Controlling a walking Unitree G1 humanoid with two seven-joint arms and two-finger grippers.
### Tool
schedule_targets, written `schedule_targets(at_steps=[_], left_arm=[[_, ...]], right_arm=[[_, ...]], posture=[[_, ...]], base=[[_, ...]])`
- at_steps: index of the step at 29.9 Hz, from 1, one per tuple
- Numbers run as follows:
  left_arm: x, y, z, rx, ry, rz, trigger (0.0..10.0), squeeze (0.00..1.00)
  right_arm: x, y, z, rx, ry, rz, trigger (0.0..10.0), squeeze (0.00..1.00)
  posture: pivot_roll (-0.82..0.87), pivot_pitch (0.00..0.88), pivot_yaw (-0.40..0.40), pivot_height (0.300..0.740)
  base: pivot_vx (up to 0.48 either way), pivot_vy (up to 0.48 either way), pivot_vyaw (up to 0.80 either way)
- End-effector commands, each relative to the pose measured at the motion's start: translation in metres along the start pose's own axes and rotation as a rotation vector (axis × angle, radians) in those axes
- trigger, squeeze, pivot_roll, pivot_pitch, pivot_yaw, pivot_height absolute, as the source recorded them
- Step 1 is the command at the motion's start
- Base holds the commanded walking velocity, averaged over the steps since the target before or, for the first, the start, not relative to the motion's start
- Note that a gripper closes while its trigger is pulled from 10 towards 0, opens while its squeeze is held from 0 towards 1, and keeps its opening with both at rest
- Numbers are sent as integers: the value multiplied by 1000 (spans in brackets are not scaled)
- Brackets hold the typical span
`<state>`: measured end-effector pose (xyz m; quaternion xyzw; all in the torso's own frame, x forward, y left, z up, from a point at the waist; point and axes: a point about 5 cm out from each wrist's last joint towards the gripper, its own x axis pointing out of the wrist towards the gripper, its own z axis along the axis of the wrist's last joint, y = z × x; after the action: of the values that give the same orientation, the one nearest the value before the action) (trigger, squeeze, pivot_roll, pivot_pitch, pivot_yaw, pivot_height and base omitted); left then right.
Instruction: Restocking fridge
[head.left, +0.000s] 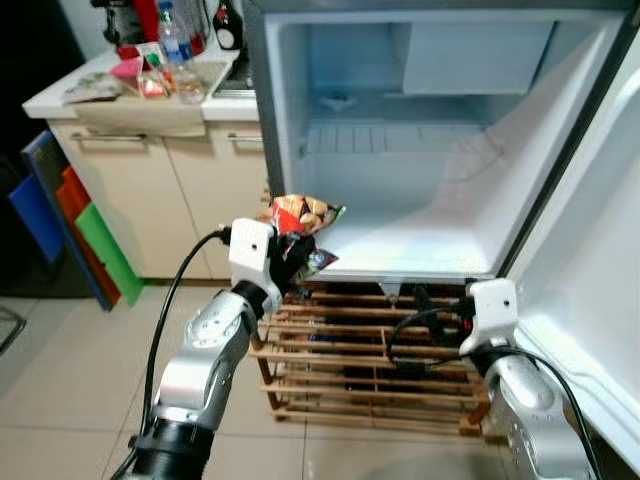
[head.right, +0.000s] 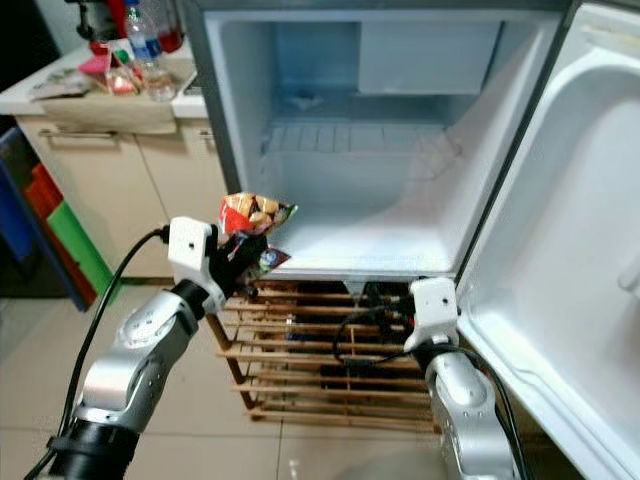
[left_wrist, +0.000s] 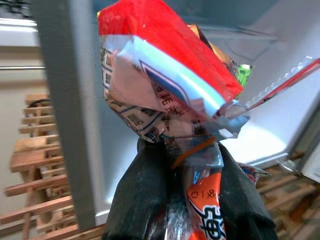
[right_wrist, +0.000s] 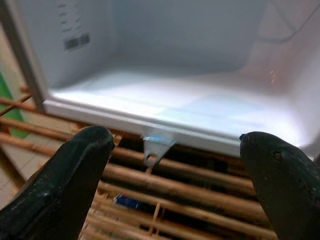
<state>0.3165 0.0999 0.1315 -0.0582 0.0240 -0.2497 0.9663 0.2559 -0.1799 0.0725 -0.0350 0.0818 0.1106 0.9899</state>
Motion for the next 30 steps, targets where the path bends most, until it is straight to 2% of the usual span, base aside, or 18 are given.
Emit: schedule_targets(at_steps=[1, 5, 9, 10, 14, 20, 25, 30], left_arm=[[7, -4, 8, 18, -32, -32, 10000, 0], [13, -1, 11, 50, -25, -30, 10000, 0], [2, -1, 9, 11, -47, -28, 10000, 0], [-6, -7, 9, -9, -73, -45, 10000, 0], [-12, -14, 9, -28, -93, -66, 10000, 0], [-9, -20, 6, -7, -82, -90, 10000, 0], [-7, -23, 8, 6, -77, -107, 10000, 0], [-3, -34, 7, 26, -58, -177, 10000, 0]], right_arm=[[-2, 0, 5, -7, -17, 8, 10000, 0], [-3, -3, 13, -10, -54, -22, 10000, 0], [-5, -7, 20, 0, -90, -61, 10000, 0], [-6, -6, 21, 4, -93, -66, 10000, 0], [-5, 0, 21, 6, -94, -26, 10000, 0], [-8, 9, 13, -16, -45, 73, 10000, 0], [-10, 6, 10, -22, -32, 73, 10000, 0], [-11, 5, 8, -24, -29, 72, 10000, 0]], posture=[[-182, 0, 67, 740], [-211, 0, 91, 740], [-223, 0, 99, 740], [-222, 0, 98, 740], [-205, 0, 81, 740], [-188, 0, 63, 740], [-187, 0, 63, 740], [-193, 0, 71, 740]], base=[[0, 0, 0], [0, 0, 0], [0, 0, 0], [0, 0, 0], [171, 157, 0], [381, 291, 0], [403, 259, 0], [430, 0, 0]])
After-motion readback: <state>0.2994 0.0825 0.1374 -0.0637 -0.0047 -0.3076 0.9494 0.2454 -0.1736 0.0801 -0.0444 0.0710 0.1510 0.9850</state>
